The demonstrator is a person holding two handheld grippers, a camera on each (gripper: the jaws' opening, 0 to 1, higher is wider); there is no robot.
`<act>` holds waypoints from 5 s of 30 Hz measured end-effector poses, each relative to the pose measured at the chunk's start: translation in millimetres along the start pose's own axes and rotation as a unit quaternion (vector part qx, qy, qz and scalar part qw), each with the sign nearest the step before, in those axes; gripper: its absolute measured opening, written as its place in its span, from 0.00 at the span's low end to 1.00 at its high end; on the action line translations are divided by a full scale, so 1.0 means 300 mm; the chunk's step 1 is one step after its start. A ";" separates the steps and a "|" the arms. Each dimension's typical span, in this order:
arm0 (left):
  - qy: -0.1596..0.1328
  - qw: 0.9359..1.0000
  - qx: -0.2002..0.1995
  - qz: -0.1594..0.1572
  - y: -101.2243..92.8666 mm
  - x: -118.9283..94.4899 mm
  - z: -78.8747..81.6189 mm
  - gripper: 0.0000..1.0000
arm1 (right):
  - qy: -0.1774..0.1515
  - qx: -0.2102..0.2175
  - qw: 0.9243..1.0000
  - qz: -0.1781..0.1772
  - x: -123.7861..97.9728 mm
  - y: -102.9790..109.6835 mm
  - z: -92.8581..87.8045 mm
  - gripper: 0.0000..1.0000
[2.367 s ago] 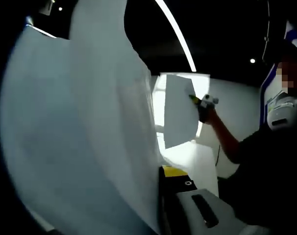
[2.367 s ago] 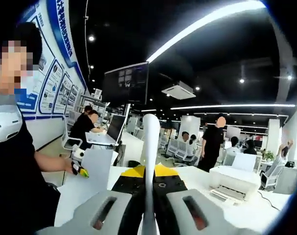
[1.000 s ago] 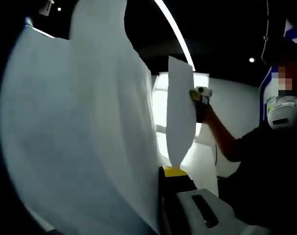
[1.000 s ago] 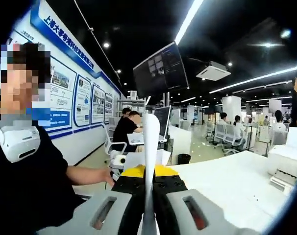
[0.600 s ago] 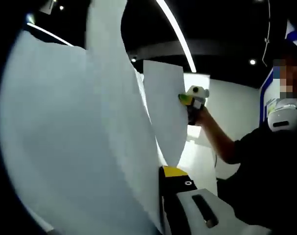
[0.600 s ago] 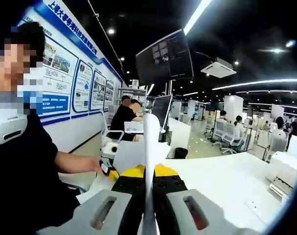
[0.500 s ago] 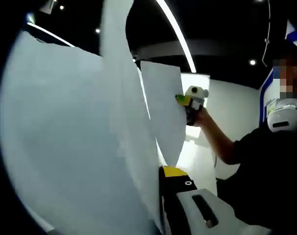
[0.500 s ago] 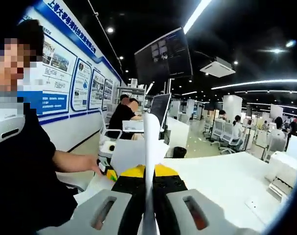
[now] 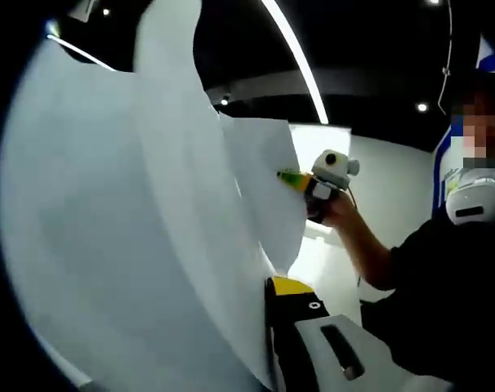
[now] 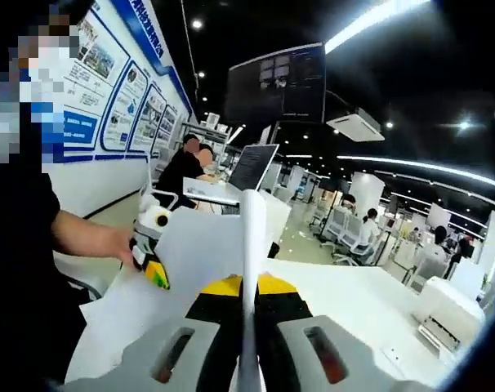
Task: Organize the stack of printing papers by aligning and flattening the scattered papers on the table
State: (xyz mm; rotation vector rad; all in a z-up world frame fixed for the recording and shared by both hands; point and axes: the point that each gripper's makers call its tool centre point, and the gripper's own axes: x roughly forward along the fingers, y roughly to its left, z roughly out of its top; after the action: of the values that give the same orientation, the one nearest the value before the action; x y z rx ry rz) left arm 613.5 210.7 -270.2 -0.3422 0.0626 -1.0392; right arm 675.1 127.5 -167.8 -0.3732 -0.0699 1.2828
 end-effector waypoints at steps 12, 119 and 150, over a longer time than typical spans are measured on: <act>-0.008 1.000 -0.007 -0.008 -0.009 0.003 0.007 0.09 | 0.008 -0.019 1.000 -0.015 0.065 0.025 0.003 0.00; -0.013 1.000 0.011 0.004 -0.007 -0.006 0.009 0.06 | -0.060 0.072 0.991 -0.097 -0.132 -0.098 -0.005 0.34; -0.009 1.000 0.007 -0.001 0.001 -0.008 0.007 0.06 | 0.052 0.096 0.987 -0.118 -0.130 -0.291 -0.247 0.34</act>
State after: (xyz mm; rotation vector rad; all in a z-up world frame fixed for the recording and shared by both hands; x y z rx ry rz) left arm 612.9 213.3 -268.4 -0.3381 0.0385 -1.0375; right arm 763.4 53.1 -204.2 -0.2567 0.0962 1.0251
